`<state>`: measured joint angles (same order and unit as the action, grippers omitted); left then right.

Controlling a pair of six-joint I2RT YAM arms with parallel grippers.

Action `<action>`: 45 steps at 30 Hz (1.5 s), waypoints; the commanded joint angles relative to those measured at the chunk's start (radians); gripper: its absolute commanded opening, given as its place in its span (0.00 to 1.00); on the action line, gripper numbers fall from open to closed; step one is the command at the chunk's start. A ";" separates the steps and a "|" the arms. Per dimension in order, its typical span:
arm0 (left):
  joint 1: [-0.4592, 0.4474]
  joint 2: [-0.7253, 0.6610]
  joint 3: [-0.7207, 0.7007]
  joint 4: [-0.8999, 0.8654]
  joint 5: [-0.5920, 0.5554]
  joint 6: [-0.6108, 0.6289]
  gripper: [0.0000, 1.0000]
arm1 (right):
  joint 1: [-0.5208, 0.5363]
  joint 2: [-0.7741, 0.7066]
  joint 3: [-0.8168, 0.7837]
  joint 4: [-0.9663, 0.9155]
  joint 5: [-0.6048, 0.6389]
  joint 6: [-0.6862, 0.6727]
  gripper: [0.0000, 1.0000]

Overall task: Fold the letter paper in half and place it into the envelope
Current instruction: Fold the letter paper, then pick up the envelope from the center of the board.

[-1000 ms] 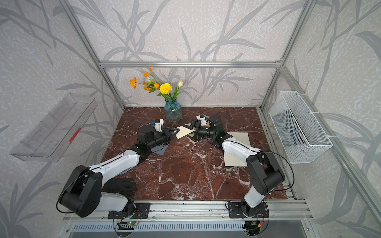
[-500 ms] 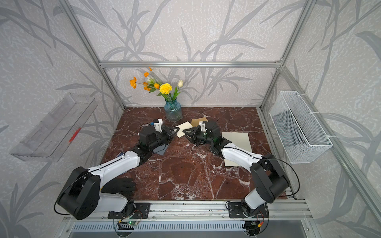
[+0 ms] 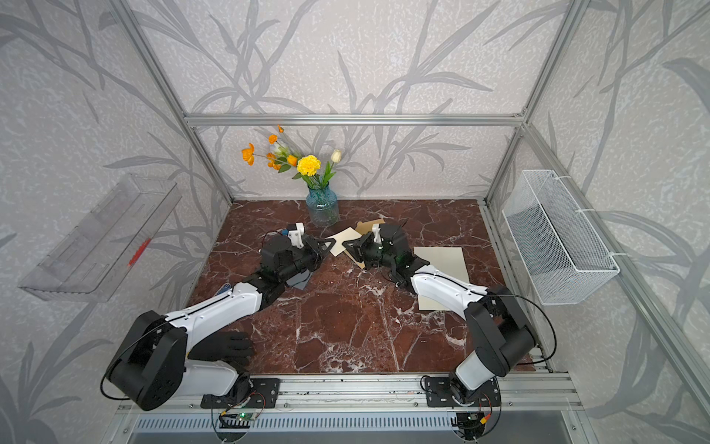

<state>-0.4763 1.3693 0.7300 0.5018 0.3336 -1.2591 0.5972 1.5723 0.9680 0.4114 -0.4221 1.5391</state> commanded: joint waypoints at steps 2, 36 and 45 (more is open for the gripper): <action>0.008 -0.007 0.021 -0.038 0.051 0.049 0.26 | -0.020 -0.012 0.040 -0.063 -0.028 -0.073 0.00; 0.332 0.085 0.305 -0.935 -0.193 0.662 1.00 | -0.179 -0.034 0.179 -0.534 -0.410 -0.570 0.00; 0.353 0.352 0.563 -1.163 -0.281 0.851 0.99 | -0.199 -0.020 0.165 -0.473 -0.427 -0.535 0.00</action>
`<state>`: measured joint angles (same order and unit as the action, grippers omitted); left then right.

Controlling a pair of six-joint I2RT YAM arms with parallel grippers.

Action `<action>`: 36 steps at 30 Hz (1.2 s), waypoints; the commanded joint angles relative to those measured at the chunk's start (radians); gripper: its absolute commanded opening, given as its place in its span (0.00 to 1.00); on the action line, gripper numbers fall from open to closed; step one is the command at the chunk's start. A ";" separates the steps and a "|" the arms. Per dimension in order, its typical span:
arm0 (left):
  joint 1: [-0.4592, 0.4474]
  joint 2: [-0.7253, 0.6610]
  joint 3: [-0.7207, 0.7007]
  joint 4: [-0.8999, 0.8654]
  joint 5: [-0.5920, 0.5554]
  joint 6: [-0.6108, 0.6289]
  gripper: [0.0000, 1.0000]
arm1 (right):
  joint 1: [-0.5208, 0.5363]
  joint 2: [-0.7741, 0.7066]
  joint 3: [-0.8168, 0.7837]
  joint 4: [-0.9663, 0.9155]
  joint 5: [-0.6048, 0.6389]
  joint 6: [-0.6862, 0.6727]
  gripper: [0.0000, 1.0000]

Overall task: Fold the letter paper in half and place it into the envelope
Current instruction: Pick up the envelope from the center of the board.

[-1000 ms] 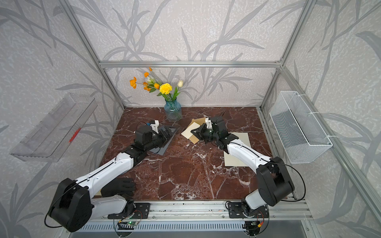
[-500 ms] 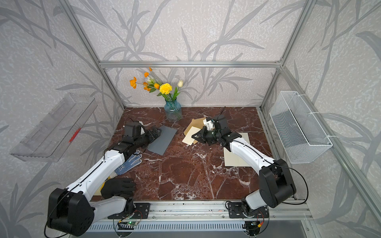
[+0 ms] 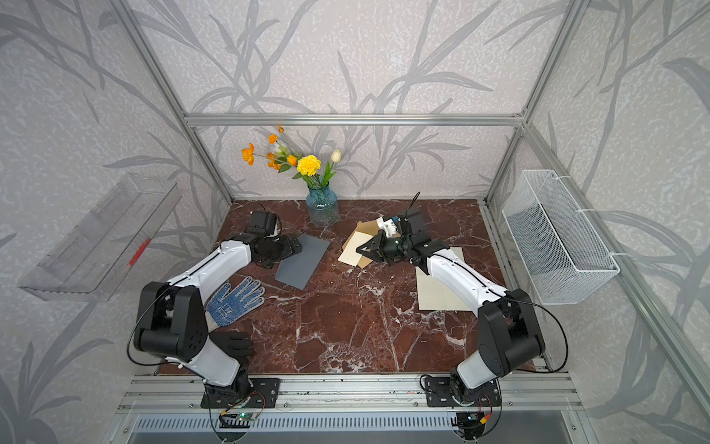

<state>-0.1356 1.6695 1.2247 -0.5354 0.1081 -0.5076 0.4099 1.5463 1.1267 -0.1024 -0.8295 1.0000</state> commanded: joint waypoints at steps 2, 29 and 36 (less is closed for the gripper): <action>0.014 0.089 0.098 -0.128 -0.074 0.124 0.98 | -0.020 0.003 0.001 0.054 -0.019 0.012 0.00; 0.105 0.397 0.268 -0.155 0.097 0.187 0.00 | -0.077 -0.002 0.024 0.035 -0.057 0.008 0.00; 0.103 0.317 0.292 -0.191 0.144 0.196 0.00 | -0.070 0.017 0.066 0.002 -0.067 -0.027 0.00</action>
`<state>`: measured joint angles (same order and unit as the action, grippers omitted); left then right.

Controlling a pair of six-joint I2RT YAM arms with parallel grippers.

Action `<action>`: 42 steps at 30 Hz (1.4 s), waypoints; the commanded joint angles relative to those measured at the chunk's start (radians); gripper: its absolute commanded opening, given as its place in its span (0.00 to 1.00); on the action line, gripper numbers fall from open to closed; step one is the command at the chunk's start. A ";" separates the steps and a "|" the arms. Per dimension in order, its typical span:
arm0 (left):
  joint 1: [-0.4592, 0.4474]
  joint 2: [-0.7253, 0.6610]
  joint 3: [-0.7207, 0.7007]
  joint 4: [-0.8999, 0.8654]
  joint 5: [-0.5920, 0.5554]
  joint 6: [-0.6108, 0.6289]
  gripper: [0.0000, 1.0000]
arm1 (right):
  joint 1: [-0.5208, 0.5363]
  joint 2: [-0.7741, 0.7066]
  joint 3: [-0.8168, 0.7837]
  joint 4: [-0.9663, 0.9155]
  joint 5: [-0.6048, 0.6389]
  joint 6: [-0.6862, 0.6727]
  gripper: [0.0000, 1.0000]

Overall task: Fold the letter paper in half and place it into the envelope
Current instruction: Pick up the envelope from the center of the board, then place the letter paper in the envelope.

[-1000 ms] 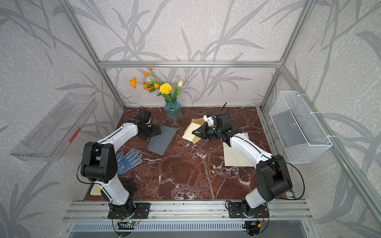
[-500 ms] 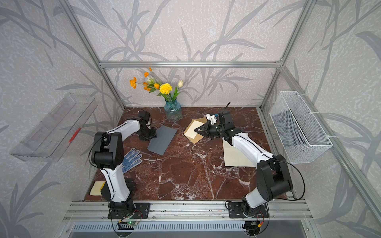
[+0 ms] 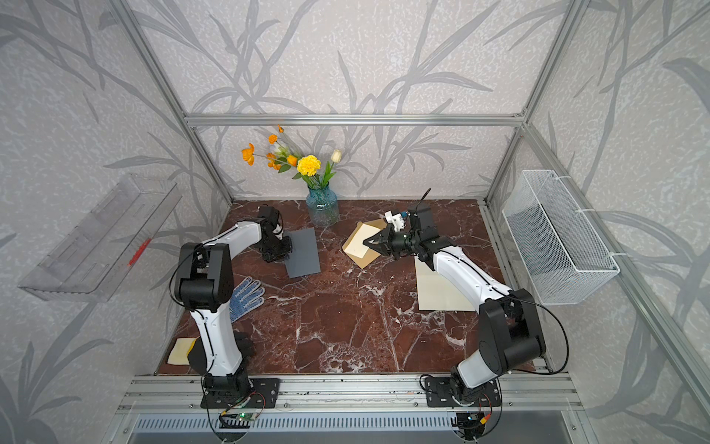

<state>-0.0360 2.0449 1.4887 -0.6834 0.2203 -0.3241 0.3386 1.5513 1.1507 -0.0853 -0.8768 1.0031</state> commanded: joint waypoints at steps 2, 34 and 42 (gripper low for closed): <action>-0.001 -0.102 0.020 -0.054 0.051 0.011 0.00 | 0.019 0.029 0.081 -0.066 -0.017 -0.068 0.00; -0.232 -0.451 -0.152 -0.112 0.080 0.025 0.00 | 0.343 0.419 0.560 -0.510 0.164 -0.249 0.00; -0.251 -0.445 -0.143 -0.115 0.105 0.036 0.00 | 0.369 0.462 0.651 -0.537 0.168 -0.274 0.00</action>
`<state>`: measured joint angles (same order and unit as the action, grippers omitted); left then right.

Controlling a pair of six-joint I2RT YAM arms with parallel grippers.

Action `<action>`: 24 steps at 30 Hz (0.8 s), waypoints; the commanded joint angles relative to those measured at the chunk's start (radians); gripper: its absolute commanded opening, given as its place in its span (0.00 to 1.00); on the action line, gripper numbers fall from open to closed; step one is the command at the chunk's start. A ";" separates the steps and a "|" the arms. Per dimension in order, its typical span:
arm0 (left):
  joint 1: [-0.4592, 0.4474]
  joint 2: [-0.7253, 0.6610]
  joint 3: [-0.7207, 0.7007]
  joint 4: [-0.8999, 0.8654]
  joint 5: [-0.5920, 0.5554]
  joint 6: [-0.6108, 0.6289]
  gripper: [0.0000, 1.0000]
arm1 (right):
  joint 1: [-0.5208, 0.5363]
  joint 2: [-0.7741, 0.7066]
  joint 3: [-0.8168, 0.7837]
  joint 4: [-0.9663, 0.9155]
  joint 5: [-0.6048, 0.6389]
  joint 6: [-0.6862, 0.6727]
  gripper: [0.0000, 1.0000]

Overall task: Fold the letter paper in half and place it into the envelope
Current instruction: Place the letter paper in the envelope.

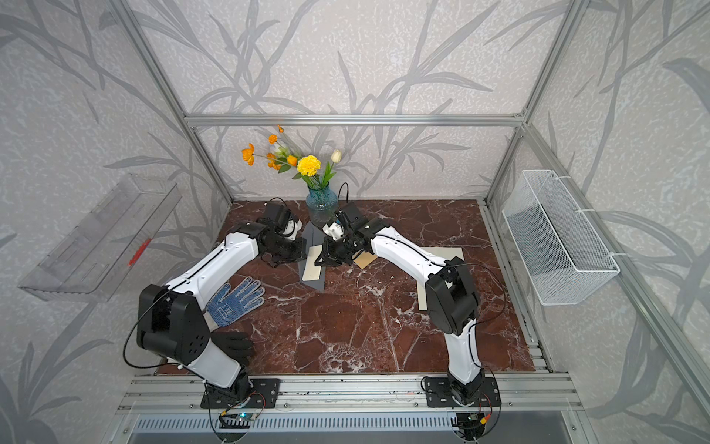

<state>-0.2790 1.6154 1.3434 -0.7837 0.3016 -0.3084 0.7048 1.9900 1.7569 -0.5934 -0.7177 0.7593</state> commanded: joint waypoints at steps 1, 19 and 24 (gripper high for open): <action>-0.010 -0.016 0.002 -0.014 0.027 0.022 0.00 | 0.003 0.033 0.057 -0.037 0.009 -0.034 0.00; -0.059 -0.034 -0.001 0.029 0.097 0.008 0.00 | -0.003 0.111 0.119 0.149 -0.086 0.037 0.00; -0.065 -0.043 -0.004 0.040 0.115 -0.001 0.00 | -0.029 0.122 0.109 0.157 -0.084 0.035 0.00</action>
<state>-0.3218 1.6150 1.3434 -0.7631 0.3504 -0.3073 0.6891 2.0895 1.8458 -0.4965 -0.8047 0.7940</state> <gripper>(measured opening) 0.048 0.046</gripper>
